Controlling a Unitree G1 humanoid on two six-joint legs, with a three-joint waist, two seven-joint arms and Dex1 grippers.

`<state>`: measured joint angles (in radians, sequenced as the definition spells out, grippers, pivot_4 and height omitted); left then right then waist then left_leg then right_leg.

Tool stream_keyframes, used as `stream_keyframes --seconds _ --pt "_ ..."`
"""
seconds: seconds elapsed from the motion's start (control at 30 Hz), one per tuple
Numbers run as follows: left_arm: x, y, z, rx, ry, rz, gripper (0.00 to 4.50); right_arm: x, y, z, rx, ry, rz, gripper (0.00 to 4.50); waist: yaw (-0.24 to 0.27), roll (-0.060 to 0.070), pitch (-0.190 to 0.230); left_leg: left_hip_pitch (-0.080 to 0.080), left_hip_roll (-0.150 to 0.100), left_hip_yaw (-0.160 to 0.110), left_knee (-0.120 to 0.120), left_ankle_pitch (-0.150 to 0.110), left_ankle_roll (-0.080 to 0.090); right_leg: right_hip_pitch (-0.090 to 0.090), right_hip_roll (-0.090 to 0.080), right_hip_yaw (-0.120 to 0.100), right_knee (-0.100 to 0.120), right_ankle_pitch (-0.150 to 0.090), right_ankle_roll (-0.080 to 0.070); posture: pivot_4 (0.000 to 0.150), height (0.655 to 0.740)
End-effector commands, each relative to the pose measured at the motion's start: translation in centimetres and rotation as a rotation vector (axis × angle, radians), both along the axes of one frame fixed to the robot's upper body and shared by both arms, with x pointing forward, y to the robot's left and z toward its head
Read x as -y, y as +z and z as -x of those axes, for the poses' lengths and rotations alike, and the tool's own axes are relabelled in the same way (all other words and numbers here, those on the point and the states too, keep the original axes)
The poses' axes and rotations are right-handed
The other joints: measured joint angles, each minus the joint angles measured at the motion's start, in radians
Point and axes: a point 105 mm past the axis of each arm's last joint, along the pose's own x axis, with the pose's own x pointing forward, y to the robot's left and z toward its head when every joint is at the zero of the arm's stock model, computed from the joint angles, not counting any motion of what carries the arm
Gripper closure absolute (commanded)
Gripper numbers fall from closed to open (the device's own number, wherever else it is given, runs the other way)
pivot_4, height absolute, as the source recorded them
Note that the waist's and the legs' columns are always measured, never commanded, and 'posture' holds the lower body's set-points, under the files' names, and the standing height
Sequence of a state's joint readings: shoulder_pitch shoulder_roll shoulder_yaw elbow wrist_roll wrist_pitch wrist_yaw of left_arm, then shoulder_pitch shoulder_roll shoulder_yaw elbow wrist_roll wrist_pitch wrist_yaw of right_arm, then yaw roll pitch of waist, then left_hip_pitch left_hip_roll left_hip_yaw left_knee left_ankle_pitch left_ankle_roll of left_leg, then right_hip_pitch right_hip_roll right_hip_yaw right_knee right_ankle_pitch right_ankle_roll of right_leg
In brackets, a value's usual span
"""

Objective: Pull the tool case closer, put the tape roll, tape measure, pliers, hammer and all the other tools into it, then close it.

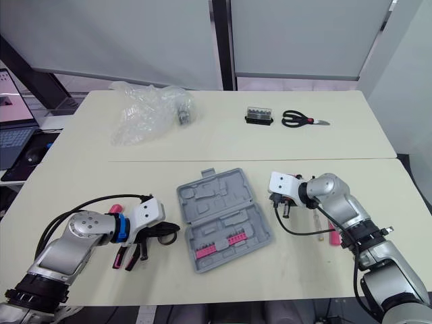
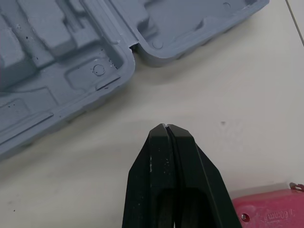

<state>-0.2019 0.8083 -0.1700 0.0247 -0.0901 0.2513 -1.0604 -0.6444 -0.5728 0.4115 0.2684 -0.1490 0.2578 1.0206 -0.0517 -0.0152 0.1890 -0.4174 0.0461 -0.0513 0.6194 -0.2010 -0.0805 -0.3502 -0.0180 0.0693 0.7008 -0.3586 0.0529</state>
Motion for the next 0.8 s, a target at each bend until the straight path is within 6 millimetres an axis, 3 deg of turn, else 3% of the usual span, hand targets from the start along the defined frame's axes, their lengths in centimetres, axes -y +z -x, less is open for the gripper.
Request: stream_keyframes --seconds 0.03,0.4,0.8 --pt "0.4 0.0 -0.4 0.031 -0.025 -0.031 4.5 -1.0 0.6 -0.6 0.043 0.02 -0.005 4.49 -0.001 0.0 0.0 0.0 0.0 0.0 0.001 0.0 0.0 0.0 0.0 0.0 0.0 0.0 0.0 0.15 0.74" --pt "1.4 -0.5 -1.3 0.04 -0.034 -0.039 4.5 -3.4 -0.9 -1.1 0.003 0.06 -0.003 4.49 -0.002 0.0 0.0 0.0 0.0 -0.001 0.005 0.0 0.0 0.0 0.0 0.0 0.004 0.0 0.0 0.15 0.74" --pt "2.6 -0.6 -2.0 0.038 -0.07 -0.031 4.5 -4.2 -1.8 0.6 -0.087 0.094 -0.03 4.49 0.0 0.0 0.0 0.0 0.0 -0.001 0.005 0.0 0.0 0.0 0.0 0.0 0.005 0.0 0.0 0.15 0.74"
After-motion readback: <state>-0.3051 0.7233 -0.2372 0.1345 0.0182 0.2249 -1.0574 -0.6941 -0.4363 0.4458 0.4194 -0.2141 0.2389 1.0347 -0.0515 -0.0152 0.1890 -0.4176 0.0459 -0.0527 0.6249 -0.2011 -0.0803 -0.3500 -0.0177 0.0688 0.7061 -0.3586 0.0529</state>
